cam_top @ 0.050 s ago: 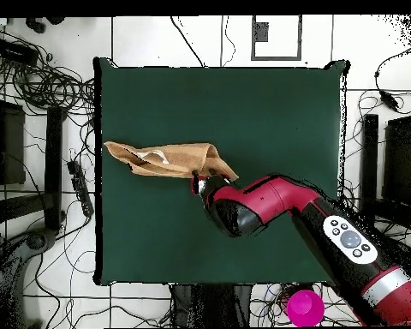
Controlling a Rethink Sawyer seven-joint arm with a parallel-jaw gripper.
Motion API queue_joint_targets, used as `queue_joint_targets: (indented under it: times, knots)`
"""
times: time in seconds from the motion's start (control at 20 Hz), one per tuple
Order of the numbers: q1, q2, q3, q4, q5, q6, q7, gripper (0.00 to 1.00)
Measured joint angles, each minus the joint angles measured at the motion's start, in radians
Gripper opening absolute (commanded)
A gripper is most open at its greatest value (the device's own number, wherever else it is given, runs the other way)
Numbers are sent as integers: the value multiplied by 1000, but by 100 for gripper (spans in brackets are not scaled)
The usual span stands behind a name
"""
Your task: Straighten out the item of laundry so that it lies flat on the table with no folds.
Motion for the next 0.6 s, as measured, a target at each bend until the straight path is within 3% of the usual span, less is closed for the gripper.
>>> queue_joint_targets:
  times: [0.35,0.6]
  knots:
    - [23,-23,-12,-16,-3,-43,0,100]
    - [136,-50,-128,-86,-3,-131,2,100]
